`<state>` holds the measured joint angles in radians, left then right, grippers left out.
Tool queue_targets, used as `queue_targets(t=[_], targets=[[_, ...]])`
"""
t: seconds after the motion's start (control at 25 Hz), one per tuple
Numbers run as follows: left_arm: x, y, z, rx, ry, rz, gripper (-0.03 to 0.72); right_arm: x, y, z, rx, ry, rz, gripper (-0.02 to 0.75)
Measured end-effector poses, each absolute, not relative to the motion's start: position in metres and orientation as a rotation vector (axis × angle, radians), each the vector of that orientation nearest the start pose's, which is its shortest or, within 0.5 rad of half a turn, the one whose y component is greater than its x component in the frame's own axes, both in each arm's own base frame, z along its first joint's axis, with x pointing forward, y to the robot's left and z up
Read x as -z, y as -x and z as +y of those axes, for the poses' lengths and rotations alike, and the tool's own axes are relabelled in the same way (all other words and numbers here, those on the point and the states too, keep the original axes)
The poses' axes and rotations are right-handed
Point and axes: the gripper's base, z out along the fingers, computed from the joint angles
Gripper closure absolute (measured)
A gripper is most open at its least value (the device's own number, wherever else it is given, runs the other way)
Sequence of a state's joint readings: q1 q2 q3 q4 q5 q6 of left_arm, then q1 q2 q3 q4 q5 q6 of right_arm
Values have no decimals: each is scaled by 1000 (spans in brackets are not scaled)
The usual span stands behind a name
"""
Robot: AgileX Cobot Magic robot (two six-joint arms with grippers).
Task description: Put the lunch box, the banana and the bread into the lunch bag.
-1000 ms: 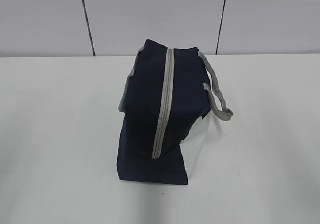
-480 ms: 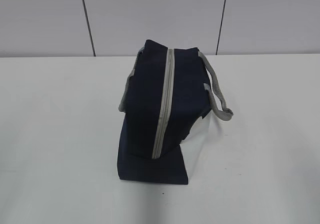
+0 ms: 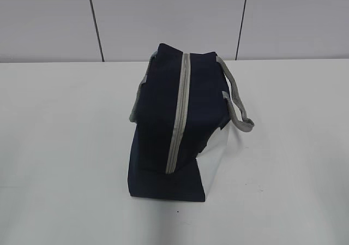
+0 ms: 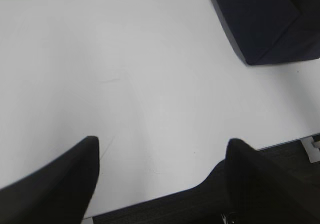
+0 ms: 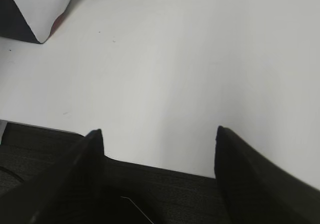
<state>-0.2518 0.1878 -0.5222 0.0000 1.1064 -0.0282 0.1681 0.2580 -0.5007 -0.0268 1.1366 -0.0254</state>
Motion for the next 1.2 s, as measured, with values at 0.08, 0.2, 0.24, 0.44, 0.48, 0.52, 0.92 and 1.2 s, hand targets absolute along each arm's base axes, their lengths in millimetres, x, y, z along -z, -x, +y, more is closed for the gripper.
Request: queue_targets(t=[0.08,0.2,0.24,0.44,0.48,0.52,0.92,1.2], targets=[[-279,-19,-5,150,-252,2246,170,-269,-30,3,-35,228,2366,228],[-279,-19,-5,157,-252,2246,170,-269,-30,3,-36,225,2366,228],[-279,-19,-5,157,-252,2246,170,-269,-30,3,-36,225,2366,228],[-279,-19,-6,159,-252,2246,170,-269,-30,3,-39,225,2366,228],[-279,-19,-6,158,-251,2246,170,-269,-30,3,-38,223,2366,228],[-279,-19,-5,157,-247,2245,170,-269,-30,3,-36,218,2367,228],[-280,1,-1,87,-77,2120,202,-271,-17,-2,24,60,2286,228],[-279,12,0,72,-45,2055,202,-271,9,-2,25,43,2113,228]])
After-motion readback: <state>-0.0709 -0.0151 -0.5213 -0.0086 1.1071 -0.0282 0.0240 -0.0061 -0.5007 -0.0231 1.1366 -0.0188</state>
